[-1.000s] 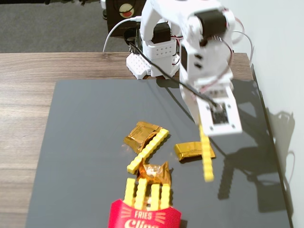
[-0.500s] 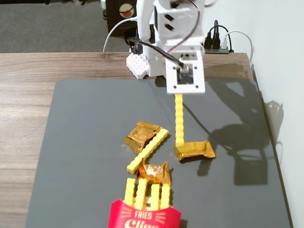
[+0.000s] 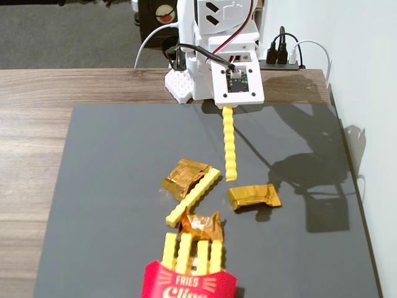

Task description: Grab a fry

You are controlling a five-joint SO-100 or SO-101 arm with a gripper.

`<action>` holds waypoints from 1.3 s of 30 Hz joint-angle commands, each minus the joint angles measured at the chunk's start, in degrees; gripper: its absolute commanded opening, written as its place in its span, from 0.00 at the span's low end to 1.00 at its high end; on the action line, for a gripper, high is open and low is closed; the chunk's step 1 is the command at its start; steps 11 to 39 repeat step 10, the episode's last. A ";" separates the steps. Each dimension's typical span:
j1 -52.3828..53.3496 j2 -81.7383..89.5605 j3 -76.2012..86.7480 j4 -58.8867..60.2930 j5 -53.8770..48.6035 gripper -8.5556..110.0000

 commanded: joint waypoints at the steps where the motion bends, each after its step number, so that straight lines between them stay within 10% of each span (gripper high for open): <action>1: 0.88 2.81 0.62 1.58 -1.05 0.08; 39: 5.10 2.46 0.88 1.58 -5.54 0.08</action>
